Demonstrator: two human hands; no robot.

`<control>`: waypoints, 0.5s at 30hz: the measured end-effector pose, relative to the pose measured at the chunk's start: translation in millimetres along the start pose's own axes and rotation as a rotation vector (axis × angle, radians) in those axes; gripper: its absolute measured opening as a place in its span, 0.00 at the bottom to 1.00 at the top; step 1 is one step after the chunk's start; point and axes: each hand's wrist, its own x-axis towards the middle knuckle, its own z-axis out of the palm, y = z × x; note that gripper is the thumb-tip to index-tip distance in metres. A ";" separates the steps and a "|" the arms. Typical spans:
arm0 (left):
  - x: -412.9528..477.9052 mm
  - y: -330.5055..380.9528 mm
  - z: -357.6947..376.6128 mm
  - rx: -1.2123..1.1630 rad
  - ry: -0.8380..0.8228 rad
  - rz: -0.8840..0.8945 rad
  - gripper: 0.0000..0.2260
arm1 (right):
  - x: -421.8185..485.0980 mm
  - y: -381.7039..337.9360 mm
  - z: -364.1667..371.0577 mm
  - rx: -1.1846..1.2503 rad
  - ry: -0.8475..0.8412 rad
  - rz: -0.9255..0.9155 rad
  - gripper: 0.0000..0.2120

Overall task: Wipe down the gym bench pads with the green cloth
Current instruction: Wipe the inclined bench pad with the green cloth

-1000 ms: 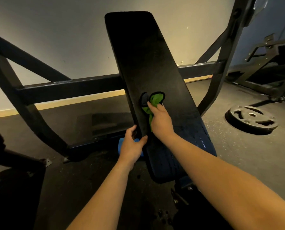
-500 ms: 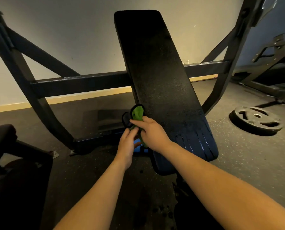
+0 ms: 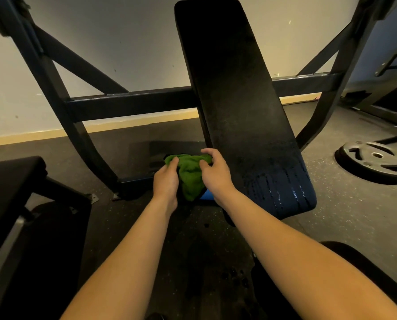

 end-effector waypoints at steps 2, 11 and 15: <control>-0.4 -2.3 -2.3 0.000 0.034 -0.059 0.12 | -1.5 0.5 10.8 -0.022 0.034 0.012 0.12; -0.7 12.2 -20.3 -0.248 -0.250 -0.168 0.17 | 0.9 0.8 19.1 0.146 -0.231 0.215 0.18; 19.3 6.6 -26.0 -0.052 -0.177 -0.186 0.14 | 4.9 6.3 14.9 0.092 -0.108 0.111 0.11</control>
